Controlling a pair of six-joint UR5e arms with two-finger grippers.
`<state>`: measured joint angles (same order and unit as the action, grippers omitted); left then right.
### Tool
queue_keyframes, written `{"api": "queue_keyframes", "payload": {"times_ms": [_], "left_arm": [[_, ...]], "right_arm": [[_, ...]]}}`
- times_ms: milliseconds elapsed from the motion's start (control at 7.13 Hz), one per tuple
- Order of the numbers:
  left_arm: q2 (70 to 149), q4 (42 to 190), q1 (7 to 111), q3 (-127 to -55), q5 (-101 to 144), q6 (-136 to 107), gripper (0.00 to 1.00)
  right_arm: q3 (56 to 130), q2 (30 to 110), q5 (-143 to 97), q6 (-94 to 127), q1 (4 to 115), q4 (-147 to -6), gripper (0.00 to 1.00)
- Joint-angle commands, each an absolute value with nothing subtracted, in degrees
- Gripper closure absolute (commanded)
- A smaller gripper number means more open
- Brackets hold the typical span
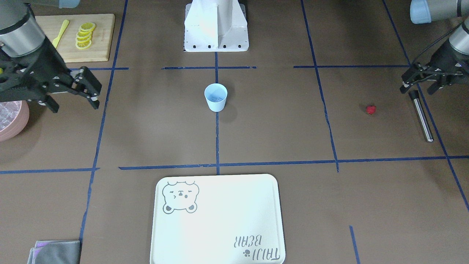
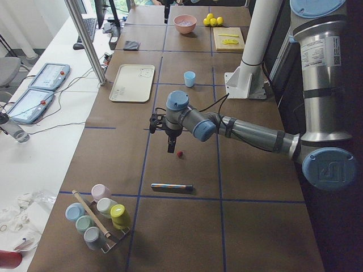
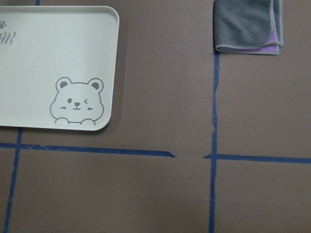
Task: Mash ice and strawberries in cup
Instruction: 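Withdraw the right gripper from the cup toward the ice bowl, then move the left gripper down over the red strawberry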
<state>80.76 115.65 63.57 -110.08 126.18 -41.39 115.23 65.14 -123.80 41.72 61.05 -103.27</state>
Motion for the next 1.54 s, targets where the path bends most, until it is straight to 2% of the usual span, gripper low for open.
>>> {"api": "queue_keyframes", "payload": {"times_ms": [0,140,421,702,1123,1403], "left_arm": [[80.6,127.6,57.9,-105.1,121.6,-50.0,0.00],[80.6,132.7,53.2,-102.9,117.4,-56.4,0.01],[80.8,133.7,47.8,-101.4,111.2,-59.5,0.01],[81.4,133.5,44.1,-100.4,110.9,-63.6,0.01],[82.9,133.6,44.0,-97.5,111.1,-63.7,0.02],[82.9,133.6,44.0,-97.0,111.1,-63.7,0.07]], "right_arm": [[114.9,71.0,-128.0,29.4,69.0,-103.3,0.01],[114.8,73.7,-129.6,23.9,71.8,-103.2,0.01],[112.5,77.9,-132.2,15.0,76.5,-103.1,0.01],[111.6,78.4,-133.0,13.0,77.4,-103.0,0.01],[111.2,78.3,-133.0,13.1,77.4,-103.0,0.01],[111.2,78.3,-133.0,13.2,77.4,-103.0,0.01]]}}
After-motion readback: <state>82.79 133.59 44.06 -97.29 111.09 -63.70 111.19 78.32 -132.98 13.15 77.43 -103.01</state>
